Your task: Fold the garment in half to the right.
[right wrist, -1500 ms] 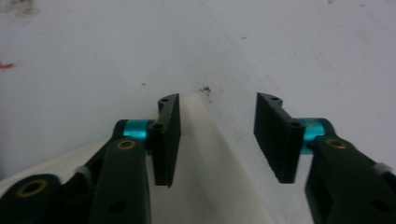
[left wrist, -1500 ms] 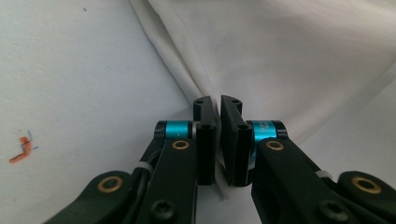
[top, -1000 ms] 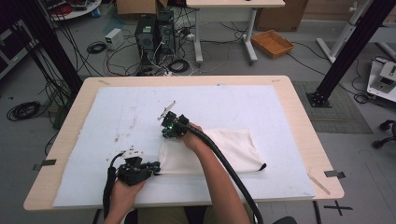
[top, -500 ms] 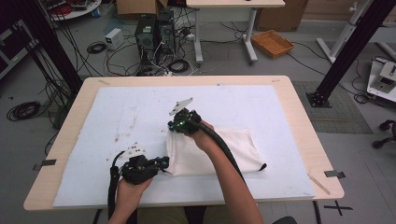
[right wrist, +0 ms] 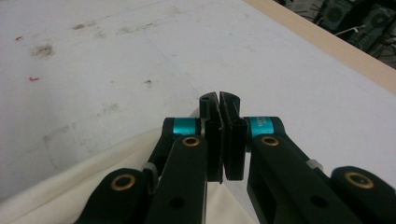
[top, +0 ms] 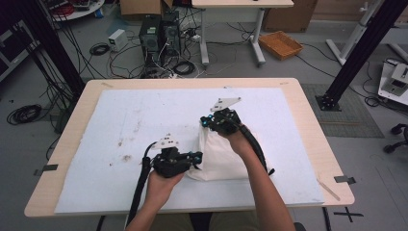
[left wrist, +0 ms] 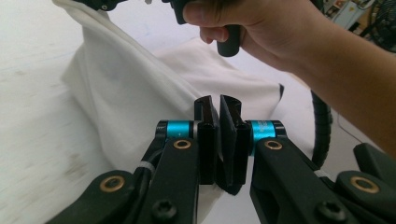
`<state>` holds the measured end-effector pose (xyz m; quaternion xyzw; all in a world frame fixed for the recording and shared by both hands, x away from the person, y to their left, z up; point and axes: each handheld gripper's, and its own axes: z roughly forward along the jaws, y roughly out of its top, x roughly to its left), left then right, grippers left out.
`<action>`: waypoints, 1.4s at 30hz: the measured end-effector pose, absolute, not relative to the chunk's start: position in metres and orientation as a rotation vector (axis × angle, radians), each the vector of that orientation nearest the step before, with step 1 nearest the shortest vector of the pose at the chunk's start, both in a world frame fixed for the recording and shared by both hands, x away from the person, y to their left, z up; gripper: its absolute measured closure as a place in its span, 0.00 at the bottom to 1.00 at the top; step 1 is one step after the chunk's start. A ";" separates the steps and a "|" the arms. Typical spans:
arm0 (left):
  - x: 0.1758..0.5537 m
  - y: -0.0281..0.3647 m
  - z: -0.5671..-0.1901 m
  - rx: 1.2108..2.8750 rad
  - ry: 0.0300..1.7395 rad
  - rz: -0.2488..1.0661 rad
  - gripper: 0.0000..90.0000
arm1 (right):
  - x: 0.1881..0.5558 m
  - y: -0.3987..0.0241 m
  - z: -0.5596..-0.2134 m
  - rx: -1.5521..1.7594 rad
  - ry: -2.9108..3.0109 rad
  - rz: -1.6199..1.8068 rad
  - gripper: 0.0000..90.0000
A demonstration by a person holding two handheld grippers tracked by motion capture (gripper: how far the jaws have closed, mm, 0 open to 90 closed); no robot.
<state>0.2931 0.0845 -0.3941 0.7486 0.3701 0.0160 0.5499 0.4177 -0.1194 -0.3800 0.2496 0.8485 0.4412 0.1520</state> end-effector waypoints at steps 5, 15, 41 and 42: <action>0.304 0.056 -0.395 1.801 0.874 -0.003 0.95 | 0.420 -0.145 -0.387 0.787 2.409 1.283 0.99; 0.321 0.011 -0.397 1.861 0.886 -0.048 0.95 | 0.422 -0.185 -0.402 0.897 2.360 1.259 0.99; 0.334 -0.094 -0.412 1.980 0.846 -0.079 0.94 | 0.411 -0.266 -0.418 1.071 2.241 1.259 0.99; 0.334 -0.094 -0.413 1.980 0.828 -0.078 0.93 | 0.410 -0.268 -0.418 1.071 2.233 1.251 0.99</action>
